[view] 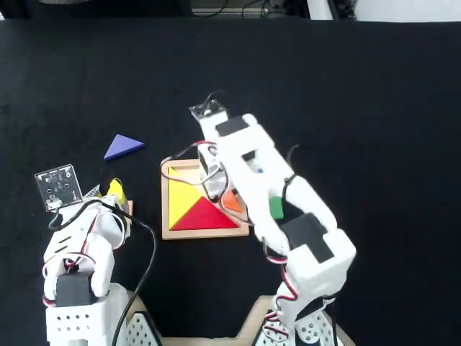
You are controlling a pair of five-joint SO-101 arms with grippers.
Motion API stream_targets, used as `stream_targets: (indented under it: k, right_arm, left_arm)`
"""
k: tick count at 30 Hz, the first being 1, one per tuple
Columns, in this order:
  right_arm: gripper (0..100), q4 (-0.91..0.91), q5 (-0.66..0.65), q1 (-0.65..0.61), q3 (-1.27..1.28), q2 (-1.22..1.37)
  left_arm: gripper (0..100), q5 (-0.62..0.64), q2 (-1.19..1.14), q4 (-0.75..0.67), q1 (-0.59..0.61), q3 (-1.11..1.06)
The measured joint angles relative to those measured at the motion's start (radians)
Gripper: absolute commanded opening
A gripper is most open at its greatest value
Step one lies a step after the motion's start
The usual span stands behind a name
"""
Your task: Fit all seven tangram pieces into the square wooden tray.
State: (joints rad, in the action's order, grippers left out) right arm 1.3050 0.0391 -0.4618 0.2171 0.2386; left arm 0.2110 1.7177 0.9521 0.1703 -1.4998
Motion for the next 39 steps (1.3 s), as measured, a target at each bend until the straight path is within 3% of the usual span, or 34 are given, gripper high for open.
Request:
stream_targets:
  k: [15, 22, 28, 39]
  right_arm:
    - [1.1, -0.249, 0.074, 0.014, 0.213, -0.069]
    - [1.9, -0.278, 0.101, 0.014, 0.215, -0.069]
    - [25.0, -0.261, 0.101, 0.017, 0.215, -0.069]
    - [18.5, -0.172, 0.052, 0.017, 0.215, -0.169]
  left_arm:
    - [11, 0.000, 0.000, 0.000, 0.000, 0.000]
    - [11, 0.000, 0.000, 0.000, 0.000, 0.000]
    - [11, 0.000, 0.000, 0.000, 0.000, 0.000]
    - [11, 0.000, 0.002, -0.006, 0.000, -0.012]
